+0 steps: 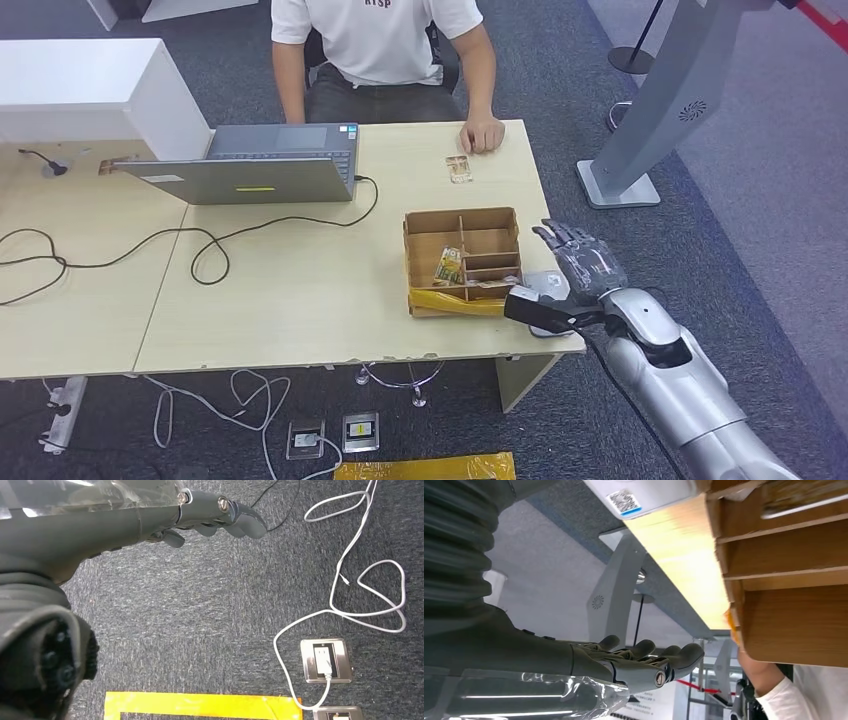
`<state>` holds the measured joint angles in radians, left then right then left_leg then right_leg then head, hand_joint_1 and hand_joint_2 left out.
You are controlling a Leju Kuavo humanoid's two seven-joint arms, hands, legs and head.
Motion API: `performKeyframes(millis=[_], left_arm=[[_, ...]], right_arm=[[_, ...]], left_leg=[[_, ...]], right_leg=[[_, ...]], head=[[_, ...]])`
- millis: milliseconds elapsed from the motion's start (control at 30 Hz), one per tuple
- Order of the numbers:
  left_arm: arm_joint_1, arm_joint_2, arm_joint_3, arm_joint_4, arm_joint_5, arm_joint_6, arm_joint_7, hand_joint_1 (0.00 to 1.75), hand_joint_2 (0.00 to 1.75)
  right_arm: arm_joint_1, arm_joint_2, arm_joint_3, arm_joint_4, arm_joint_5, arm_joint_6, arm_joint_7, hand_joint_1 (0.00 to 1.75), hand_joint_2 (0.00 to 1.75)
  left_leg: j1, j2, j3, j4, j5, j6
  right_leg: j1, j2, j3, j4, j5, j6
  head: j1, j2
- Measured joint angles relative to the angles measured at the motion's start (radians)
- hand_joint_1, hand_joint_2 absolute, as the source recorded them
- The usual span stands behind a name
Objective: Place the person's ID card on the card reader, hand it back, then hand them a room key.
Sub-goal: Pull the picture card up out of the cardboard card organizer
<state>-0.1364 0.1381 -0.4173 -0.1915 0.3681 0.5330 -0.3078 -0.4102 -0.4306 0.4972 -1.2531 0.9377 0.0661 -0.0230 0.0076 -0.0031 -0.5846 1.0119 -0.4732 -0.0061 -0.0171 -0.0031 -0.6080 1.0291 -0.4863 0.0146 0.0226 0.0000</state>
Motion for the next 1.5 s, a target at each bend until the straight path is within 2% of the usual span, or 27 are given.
performKeyframes(millis=[900,1300,1500], left_arm=[[0.000,0.001,-0.023,0.000,-0.004,0.008,-0.001,0.00,0.00],[0.000,0.002,-0.039,0.000,-0.014,0.013,-0.002,0.00,0.00],[0.000,0.001,-0.044,0.000,-0.014,0.022,-0.008,0.00,0.00]], right_arm=[[0.008,0.025,0.017,-0.031,-0.172,0.019,-0.085,0.00,1.75],[0.036,0.034,0.019,-0.069,-0.193,0.012,-0.071,0.00,1.75],[0.028,0.055,0.030,-0.061,-0.194,0.005,-0.076,0.00,1.75]], left_leg=[[0.000,0.000,0.000,0.000,0.000,0.000],[0.000,0.000,0.000,0.000,0.000,0.000],[0.000,0.000,0.000,0.000,0.000,0.000]], right_leg=[[0.000,0.000,0.000,0.000,0.000,0.000],[0.000,0.000,0.000,0.000,0.000,0.000],[0.000,0.000,0.000,0.000,0.000,0.000]], head=[[0.000,0.000],[0.000,0.000],[0.000,0.000]])
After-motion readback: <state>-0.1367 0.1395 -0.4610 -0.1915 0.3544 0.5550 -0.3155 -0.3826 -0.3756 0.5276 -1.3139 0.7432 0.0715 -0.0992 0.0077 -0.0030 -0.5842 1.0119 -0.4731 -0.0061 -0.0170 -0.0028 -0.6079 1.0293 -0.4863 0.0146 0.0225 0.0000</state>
